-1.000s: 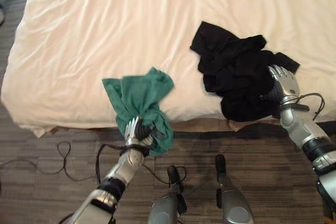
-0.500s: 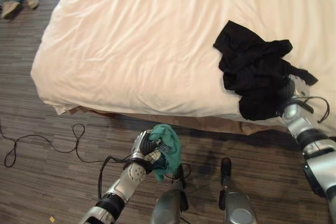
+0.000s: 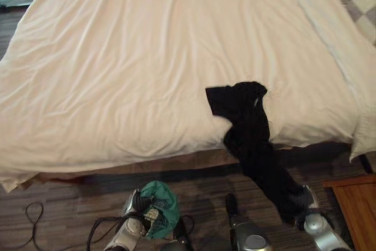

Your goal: Tidy up the quilt and then pick up the clothes from the bed and put them into the laundry hamper.

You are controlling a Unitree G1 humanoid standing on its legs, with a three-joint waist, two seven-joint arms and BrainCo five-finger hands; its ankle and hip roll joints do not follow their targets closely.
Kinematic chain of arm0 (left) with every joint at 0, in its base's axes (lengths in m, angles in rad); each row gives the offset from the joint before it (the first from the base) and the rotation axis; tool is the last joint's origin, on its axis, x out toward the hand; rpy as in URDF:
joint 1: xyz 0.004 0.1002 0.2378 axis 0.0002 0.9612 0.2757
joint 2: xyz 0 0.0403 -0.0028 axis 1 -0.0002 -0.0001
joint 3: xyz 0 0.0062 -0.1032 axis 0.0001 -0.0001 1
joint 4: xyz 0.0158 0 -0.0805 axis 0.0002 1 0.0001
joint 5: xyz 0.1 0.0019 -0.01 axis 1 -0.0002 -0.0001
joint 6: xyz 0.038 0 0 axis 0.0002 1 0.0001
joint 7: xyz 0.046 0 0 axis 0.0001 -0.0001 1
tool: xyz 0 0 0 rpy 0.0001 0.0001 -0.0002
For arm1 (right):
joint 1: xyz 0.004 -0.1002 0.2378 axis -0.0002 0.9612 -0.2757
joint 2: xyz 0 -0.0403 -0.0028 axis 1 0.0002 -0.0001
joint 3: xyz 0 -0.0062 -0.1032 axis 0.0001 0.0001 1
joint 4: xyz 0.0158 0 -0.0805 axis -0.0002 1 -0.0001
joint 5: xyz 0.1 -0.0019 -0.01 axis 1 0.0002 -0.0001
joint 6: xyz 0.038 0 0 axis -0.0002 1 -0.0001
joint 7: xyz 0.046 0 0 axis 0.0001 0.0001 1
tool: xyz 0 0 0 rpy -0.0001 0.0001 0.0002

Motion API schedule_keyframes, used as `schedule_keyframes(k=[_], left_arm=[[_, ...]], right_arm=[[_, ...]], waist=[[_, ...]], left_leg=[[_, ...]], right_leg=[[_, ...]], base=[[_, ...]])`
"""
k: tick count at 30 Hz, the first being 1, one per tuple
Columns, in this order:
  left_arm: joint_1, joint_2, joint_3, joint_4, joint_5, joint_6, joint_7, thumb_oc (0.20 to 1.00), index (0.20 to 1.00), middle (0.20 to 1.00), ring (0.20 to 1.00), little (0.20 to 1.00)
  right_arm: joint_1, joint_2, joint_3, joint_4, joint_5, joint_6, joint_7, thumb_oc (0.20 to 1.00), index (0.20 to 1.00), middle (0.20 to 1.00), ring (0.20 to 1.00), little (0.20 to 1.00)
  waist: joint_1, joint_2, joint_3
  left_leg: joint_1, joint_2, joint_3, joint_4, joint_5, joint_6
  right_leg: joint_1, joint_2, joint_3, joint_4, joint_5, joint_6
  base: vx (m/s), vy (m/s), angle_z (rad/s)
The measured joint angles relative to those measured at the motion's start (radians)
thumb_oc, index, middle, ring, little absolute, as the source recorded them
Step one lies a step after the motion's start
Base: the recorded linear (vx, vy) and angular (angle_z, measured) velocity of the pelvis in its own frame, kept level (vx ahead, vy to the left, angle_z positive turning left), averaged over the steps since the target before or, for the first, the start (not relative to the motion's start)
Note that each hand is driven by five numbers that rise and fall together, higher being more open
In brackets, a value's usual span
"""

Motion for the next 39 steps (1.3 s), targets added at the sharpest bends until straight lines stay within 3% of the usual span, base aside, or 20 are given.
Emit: schedule_keyframes(k=[7, 10, 13, 15, 17, 18, 20, 21, 22, 23, 24, 25, 26, 28, 31, 33, 36, 37, 38, 39], left_arm=[[-0.005, -0.034, -0.001, -0.002, -0.049, 0.001, 0.003, 0.2, 0.2, 0.2, 0.2, 0.2], [-0.049, -0.047, -0.01, 0.023, -0.078, 0.001, 0.01, 0.2, 0.2, 0.2, 0.2, 0.2], [-0.101, -0.074, -0.023, 0.035, -0.111, 0.0, 0.018, 0.2, 0.2, 0.2, 0.2, 0.2], [-0.083, -0.086, -0.019, 0.035, -0.118, -0.003, 0.02, 0.2, 0.2, 0.2, 0.2, 0.2], [-0.043, -0.092, 0.003, 0.009, -0.152, -0.001, 0.03, 0.2, 0.2, 0.2, 0.2, 0.2], [-0.023, -0.087, 0.012, -0.004, -0.183, -0.006, 0.037, 0.2, 0.2, 0.2, 0.2, 0.2], [0.012, -0.13, 0.031, -0.033, -0.236, -0.01, 0.041, 0.2, 0.2, 0.2, 0.2, 0.2], [0.019, -0.139, 0.028, -0.04, -0.269, -0.023, 0.047, 0.2, 0.2, 0.2, 0.2, 0.2], [0.01, -0.151, 0.038, -0.051, -0.304, -0.017, 0.038, 0.2, 0.2, 0.2, 0.2, 0.2], [-0.038, -0.164, 0.021, -0.038, -0.315, -0.012, 0.032, 0.2, 0.2, 0.2, 0.2, 0.2], [-0.067, -0.174, -0.003, -0.032, -0.315, -0.025, 0.024, 0.2, 0.2, 0.2, 0.2, 0.2], [-0.052, -0.166, -0.01, -0.073, -0.315, -0.045, 0.022, 0.2, 0.2, 0.2, 0.2, 0.2], [-0.028, -0.119, 0.007, -0.091, -0.314, -0.052, 0.017, 0.2, 0.2, 0.2, 0.2, 0.2], [-0.07, -0.143, 0.029, -0.018, -0.313, -0.029, 0.011, 0.2, 0.2, 0.2, 0.2, 0.2], [-0.01, -0.179, 0.026, -0.011, -0.311, -0.02, -0.003, 0.2, 0.2, 0.2, 0.2, 0.2], [-0.043, -0.171, -0.001, -0.013, -0.309, -0.002, -0.003, 0.2, 0.2, 0.2, 0.2, 0.2], [-0.039, -0.096, 0.0, -0.008, -0.31, 0.008, -0.001, 0.2, 0.2, 0.2, 0.2, 0.2], [-0.043, -0.088, 0.002, 0.023, -0.31, 0.012, 0.0, 0.2, 0.2, 0.2, 0.2, 0.2], [-0.052, -0.08, 0.008, 0.027, -0.31, 0.013, -0.001, 0.2, 0.2, 0.2, 0.2, 0.2], [-0.076, -0.14, -0.041, 0.02, -0.309, 0.018, -0.011, 0.2, 0.2, 0.2, 0.2, 0.2]], right_arm=[[-0.061, 0.066, 0.061, 0.072, 0.044, -0.001, 0.023, 0.2, 0.2, 0.2, 0.2, 0.2], [-0.066, 0.088, 0.124, 0.111, 0.054, 0.002, 0.028, 0.2, 0.2, 0.2, 0.2, 0.2], [-0.085, 0.081, 0.134, 0.123, 0.077, -0.001, 0.034, 0.2, 0.2, 0.2, 0.2, 0.2], [-0.122, 0.062, 0.126, 0.131, 0.082, 0.001, 0.038, 0.2, 0.2, 0.2, 0.2, 0.2], [-0.153, 0.049, 0.123, 0.11, 0.084, 0.0, 0.041, 0.2, 0.2, 0.2, 0.2, 0.2], [-0.166, 0.049, 0.136, 0.109, 0.083, 0.001, 0.046, 0.2, 0.2, 0.2, 0.2, 0.2], [-0.168, 0.006, 0.186, 0.1, 0.082, -0.005, 0.043, 0.2, 0.2, 0.2, 0.2, 0.2], [-0.158, -0.021, 0.2, 0.11, 0.08, -0.008, 0.049, 0.2, 0.2, 0.2, 0.2, 0.2], [-0.14, -0.035, 0.199, 0.084, 0.078, 0.01, 0.037, 0.2, 0.2, 0.2, 0.2, 0.2], [-0.096, -0.043, 0.201, 0.072, 0.077, -0.009, 0.029, 0.2, 0.2, 0.2, 0.2, 0.2], [-0.05, -0.042, 0.205, 0.098, 0.077, 0.004, 0.04, 0.2, 0.2, 0.2, 0.2, 0.2], [-0.061, -0.029, 0.198, 0.124, 0.077, 0.013, 0.047, 0.2, 0.2, 0.2, 0.2, 0.2], [-0.077, 0.01, 0.164, 0.116, 0.077, 0.006, 0.042, 0.2, 0.2, 0.2, 0.2, 0.2], [-0.062, 0.007, 0.095, 0.122, 0.083, 0.003, 0.035, 0.2, 0.2, 0.2, 0.2, 0.2], [-0.054, -0.034, 0.028, 0.162, 0.085, 0.008, 0.019, 0.2, 0.2, 0.2, 0.2, 0.2], [-0.026, -0.015, 0.004, 0.211, 0.089, 0.011, 0.024, 0.2, 0.2, 0.2, 0.2, 0.2], [-0.045, 0.065, 0.005, 0.207, 0.13, -0.001, 0.023, 0.2, 0.2, 0.2, 0.2, 0.2], [-0.054, 0.087, 0.002, 0.215, 0.16, -0.004, 0.019, 0.2, 0.2, 0.2, 0.2, 0.2], [-0.058, 0.092, 0.001, 0.218, 0.174, -0.008, 0.017, 0.2, 0.2, 0.2, 0.2, 0.2], [-0.021, 0.117, 0.047, 0.231, 0.202, 0.003, 0.0, 0.2, 0.2, 0.2, 0.2, 0.2]], waist=[[0.021, -0.005, -0.006], [0.019, -0.005, -0.014], [0.027, 0.054, 0.006], [0.058, 0.099, 0.03], [0.077, 0.126, 0.04], [0.097, 0.105, 0.044], [0.131, 0.143, 0.036], [0.127, 0.166, 0.029], [0.131, 0.147, 0.056], [0.083, 0.116, 0.065], [0.078, 0.066, 0.058], [0.14, 0.048, 0.04], [0.152, -0.007, 0.001], [0.115, 0.006, -0.003], [0.11, 0.127, -0.05], [0.117, 0.129, -0.045], [0.117, 0.071, -0.012], [0.089, 0.085, 0.0], [0.072, 0.088, 0.009], [0.056, 0.052, -0.026]], left_leg=[[0.005, -0.014, -0.07, 0.0, -0.005, 0.018], [-0.039, -0.016, -0.235, 0.003, 0.035, 0.041], [-0.135, 0.01, -0.485, 0.006, 0.098, 0.03], [-0.165, 0.023, -0.519, 0.001, 0.086, 0.075], [-0.19, 0.023, -0.493, 0.0, -0.057, 0.144], [-0.197, -0.009, -0.478, 0.012, -0.092, 0.107], [-0.234, -0.026, -0.492, 0.085, 0.06, 0.133], [-0.217, -0.016, -0.497, 0.085, 0.023, 0.094], [-0.198, -0.031, -0.316, 0.086, -0.079, 0.058], [-0.212, -0.036, -0.05, 0.139, -0.095, 0.016], [-0.205, -0.055, 0.074, 0.188, -0.078, 0.024], [-0.197, -0.023, 0.05, 0.186, -0.069, 0.023], [-0.201, 0.014, 0.121, 0.298, -0.074, 0.007], [-0.175, 0.041, 0.113, 0.367, -0.071, 0.011], [-0.013, 0.015, 0.049, 0.123, 0.066, 0.042], [0.015, -0.018, -0.036, 0.048, 0.08, 0.072], [0.008, -0.076, -0.107, 0.028, 0.066, 0.094], [0.009, -0.064, -0.167, 0.014, 0.067, 0.093], [0.01, -0.065, -0.195, 0.01, 0.075, 0.09], [0.044, -0.085, -0.265, 0.009, 0.03, 0.032]], right_leg=[[-0.017, -0.011, 0.012, 0.121, -0.035, 0.031], [-0.025, 0.046, 0.29, 0.185, -0.155, 0.044], [0.012, 0.19, 0.457, 0.181, -0.216, -0.028], [0.017, 0.213, 0.385, 0.197, -0.205, -0.047], [-0.005, 0.204, 0.311, 0.226, -0.191, -0.084], [-0.016, 0.162, 0.271, 0.228, -0.195, -0.106], [-0.015, 0.173, 0.18, 0.237, -0.198, -0.109], [-0.005, 0.172, 0.128, 0.227, -0.21, -0.137], [0.045, 0.121, -0.024, 0.204, -0.213, -0.15], [0.143, 0.055, -0.17, 0.125, -0.201, -0.141], [0.166, 0.012, -0.231, 0.134, -0.199, -0.139], [0.105, 0.003, -0.173, 0.201, -0.202, -0.138], [0.156, -0.037, -0.246, 0.105, -0.201, -0.149], [0.215, -0.037, -0.367, 0.06, -0.187, -0.122], [0.218, -0.014, -0.405, 0.162, -0.206, -0.093], [0.128, -0.088, -0.439, 0.394, -0.305, -0.017], [-0.059, -0.145, -0.207, 0.602, -0.322, 0.025], [-0.086, -0.003, 0.087, 0.536, -0.331, 0.035], [-0.08, 0.043, 0.199, 0.475, -0.331, 0.035], [0.053, 0.033, 0.234, 0.002, 0.001, -0.02]], base=[[0.04, 0.014, 0.22], [0.1, -0.201, 1.24], [0.03, -0.287, 1.82], [-0.03, -0.293, 1.35], [-0.09, -0.34, 1.08], [-0.11, -0.299, 0.96], [-0.11, -0.169, 1.1], [-0.25, -0.198, 1.84], [-0.31, -0.239, 3.02], [-0.24, -0.132, 3.96], [-0.12, -0.071, 3.08], [-0.09, -0.016, 2.05], [-0.01, 0.01, 1.09], [0.04, 0.092, 1.91], [0.0, 0.175, 1.39], [-0.12, 0.195, 1.58], [-0.04, 0.082, 1.14], [0.03, -0.009, 0.69], [-0.01, -0.052, 1.12], [0.0, -0.048, 0.81]])
